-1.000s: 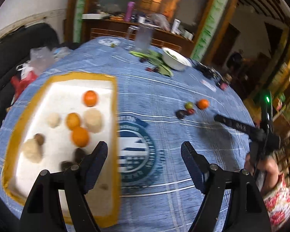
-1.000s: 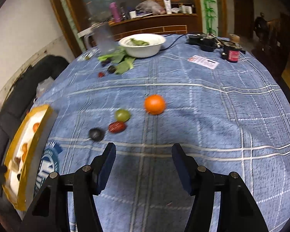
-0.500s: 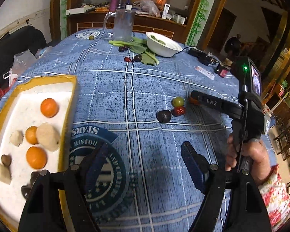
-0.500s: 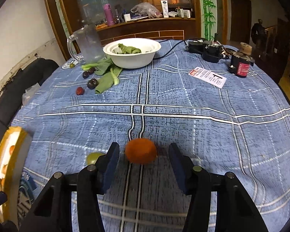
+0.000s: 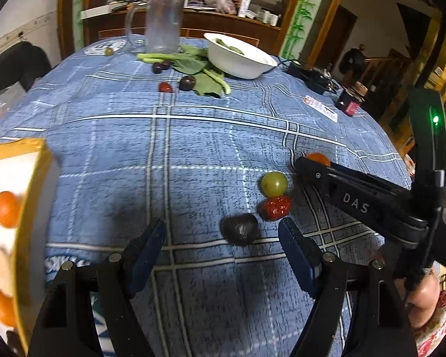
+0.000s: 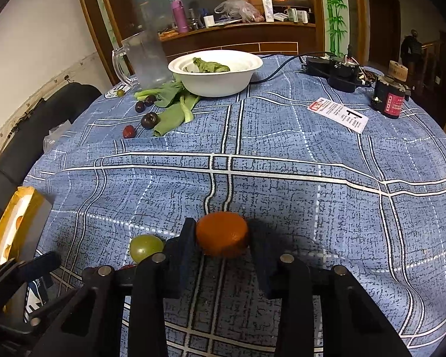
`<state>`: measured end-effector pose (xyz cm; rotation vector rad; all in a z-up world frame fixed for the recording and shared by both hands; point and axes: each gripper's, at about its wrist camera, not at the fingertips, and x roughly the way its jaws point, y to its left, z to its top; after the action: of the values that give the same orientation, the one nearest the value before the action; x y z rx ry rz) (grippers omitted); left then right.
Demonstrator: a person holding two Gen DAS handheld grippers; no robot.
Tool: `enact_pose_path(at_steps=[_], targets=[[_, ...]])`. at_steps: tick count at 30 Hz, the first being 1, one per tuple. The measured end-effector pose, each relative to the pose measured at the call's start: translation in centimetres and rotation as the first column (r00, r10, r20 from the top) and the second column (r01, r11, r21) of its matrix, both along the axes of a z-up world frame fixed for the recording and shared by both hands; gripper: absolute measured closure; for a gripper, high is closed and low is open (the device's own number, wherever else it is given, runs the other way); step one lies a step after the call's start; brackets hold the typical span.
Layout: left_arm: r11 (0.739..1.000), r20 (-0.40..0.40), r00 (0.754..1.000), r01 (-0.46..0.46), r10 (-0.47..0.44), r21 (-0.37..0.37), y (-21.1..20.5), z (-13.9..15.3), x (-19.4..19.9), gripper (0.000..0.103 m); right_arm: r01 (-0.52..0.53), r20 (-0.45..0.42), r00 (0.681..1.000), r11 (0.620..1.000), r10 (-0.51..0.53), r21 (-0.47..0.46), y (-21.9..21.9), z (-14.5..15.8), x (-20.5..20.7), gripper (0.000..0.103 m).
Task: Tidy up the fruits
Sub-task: 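Grasp a dark plum with the left tool while the right tool grasps an orange, then carry the plum and orange over the tray and open both tools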
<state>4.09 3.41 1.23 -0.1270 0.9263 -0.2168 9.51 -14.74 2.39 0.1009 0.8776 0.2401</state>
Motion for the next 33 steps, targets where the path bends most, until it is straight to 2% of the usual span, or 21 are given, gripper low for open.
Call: enact_pose_path(at_steps=[4,6,10,13,14,15,23,28,30,33], targets=[[0.999,0.006,0.999,0.044,-0.044,-0.017,-0.5,-0.7,0.2,0.031,0.001,0.001,1.000,1.000,-0.001,-0.005,0.1,0.0,0.0,0.065],[0.998,0.018,0.998,0.064,-0.064,-0.012,-0.9,-0.7,0.2,0.041,0.004,0.001,1.000,1.000,-0.004,-0.005,0.0,0.0,-0.1,0.065],[0.997,0.029,0.997,0.073,-0.072,-0.024,-1.0,-0.8,0.4,0.045,0.008,0.003,1.000,1.000,-0.008,-0.008,0.1,0.1,-0.2,0.065],[0.997,0.039,0.996,0.077,-0.077,0.004,-1.6,-0.8,0.3,0.064,0.012,0.005,1.000,1.000,-0.012,-0.005,0.0,0.1,-0.3,0.065],[0.997,0.039,0.996,0.081,-0.082,0.007,-1.6,-0.9,0.3,0.077,0.012,0.006,1.000,1.000,-0.012,-0.004,-0.1,0.1,-0.3,0.065],[0.997,0.042,0.996,0.076,-0.077,0.022,-1.8,-0.9,0.3,0.079,0.015,0.007,1.000,1.000,-0.015,-0.003,-0.1,0.1,-0.3,0.065],[0.998,0.063,0.996,0.064,-0.063,0.000,-1.6,-0.7,0.3,0.080,0.037,0.012,0.999,0.999,-0.037,0.017,-0.7,0.2,-0.4,0.065],[0.998,0.048,0.997,0.054,-0.052,-0.036,-1.1,-0.9,0.7,0.080,0.085,0.031,0.996,0.996,-0.086,0.017,-1.1,0.5,-0.8,0.065],[0.997,0.044,0.998,0.049,-0.046,-0.052,-0.8,-0.9,0.7,0.080,0.112,0.010,0.994,0.994,-0.112,0.013,-1.4,0.4,-1.0,0.066],[0.996,0.043,0.999,0.036,-0.032,-0.078,-0.3,-0.8,0.5,0.080,0.131,-0.034,0.991,0.989,-0.129,0.068,-2.3,0.9,-3.1,0.065]])
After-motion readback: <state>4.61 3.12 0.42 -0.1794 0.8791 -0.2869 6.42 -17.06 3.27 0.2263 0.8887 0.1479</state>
